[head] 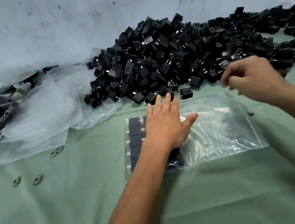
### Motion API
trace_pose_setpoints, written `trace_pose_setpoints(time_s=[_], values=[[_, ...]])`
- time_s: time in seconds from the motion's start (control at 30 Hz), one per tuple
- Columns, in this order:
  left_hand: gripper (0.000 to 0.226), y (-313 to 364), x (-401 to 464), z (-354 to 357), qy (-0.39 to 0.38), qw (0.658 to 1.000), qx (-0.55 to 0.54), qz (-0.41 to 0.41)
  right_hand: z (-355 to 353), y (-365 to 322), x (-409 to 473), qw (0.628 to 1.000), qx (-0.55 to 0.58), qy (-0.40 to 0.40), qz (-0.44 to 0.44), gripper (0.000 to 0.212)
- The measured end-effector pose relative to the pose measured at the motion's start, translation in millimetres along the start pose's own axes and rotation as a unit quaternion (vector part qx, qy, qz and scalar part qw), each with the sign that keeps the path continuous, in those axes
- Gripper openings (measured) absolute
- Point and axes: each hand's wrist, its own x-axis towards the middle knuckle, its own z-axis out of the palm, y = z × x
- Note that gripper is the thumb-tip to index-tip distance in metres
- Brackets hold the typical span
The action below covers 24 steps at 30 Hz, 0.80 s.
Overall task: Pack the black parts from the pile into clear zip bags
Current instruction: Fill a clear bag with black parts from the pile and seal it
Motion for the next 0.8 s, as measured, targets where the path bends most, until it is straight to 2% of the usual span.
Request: trace_pose_setpoints(time_s=[0.07, 0.13, 0.2, 0.27, 0.33, 0.4, 0.5, 0.6, 0.67, 0.73, 0.8], values=[[0.090, 0, -2, 5, -0.008, 1.000, 0.008, -0.012, 16, -17, 16, 0.992, -0.082, -0.035, -0.088, 0.029], [0.091, 1, -2, 11, -0.016, 0.999, 0.019, -0.019, 36, -24, 33, 0.964, -0.179, -0.125, -0.153, 0.030], [0.091, 3, -2, 15, -0.017, 0.999, 0.029, -0.020, 57, -24, 46, 0.927, -0.250, -0.232, -0.157, 0.042], [0.089, 2, -2, 17, -0.009, 0.999, 0.030, -0.019, 74, -21, 52, 0.905, -0.291, -0.279, -0.138, 0.051], [0.089, 1, -2, 18, -0.003, 0.999, 0.026, -0.020, 83, -18, 52, 0.910, -0.290, -0.271, -0.117, 0.052], [0.089, 1, -3, 18, -0.001, 0.999, 0.026, -0.021, 82, -15, 48, 0.931, -0.264, -0.230, -0.105, 0.044], [0.090, 2, -4, 17, -0.001, 0.999, 0.027, -0.019, 64, -11, 40, 0.966, -0.200, -0.145, -0.076, 0.027], [0.092, 2, -7, 12, -0.009, 1.000, 0.014, -0.018, 32, 0, 24, 0.993, -0.105, -0.058, -0.008, 0.025], [0.094, 6, -8, 8, 0.007, 1.000, 0.007, -0.022, 11, 12, 7, 0.997, -0.063, 0.005, 0.040, 0.028], [0.089, 20, -4, 3, 0.050, 0.999, 0.011, 0.000, -6, 23, -12, 0.996, -0.025, 0.015, 0.083, 0.027], [0.065, 42, 6, -2, 0.084, 0.994, 0.008, 0.073, -16, 30, -32, 0.991, 0.040, -0.034, 0.126, 0.025]])
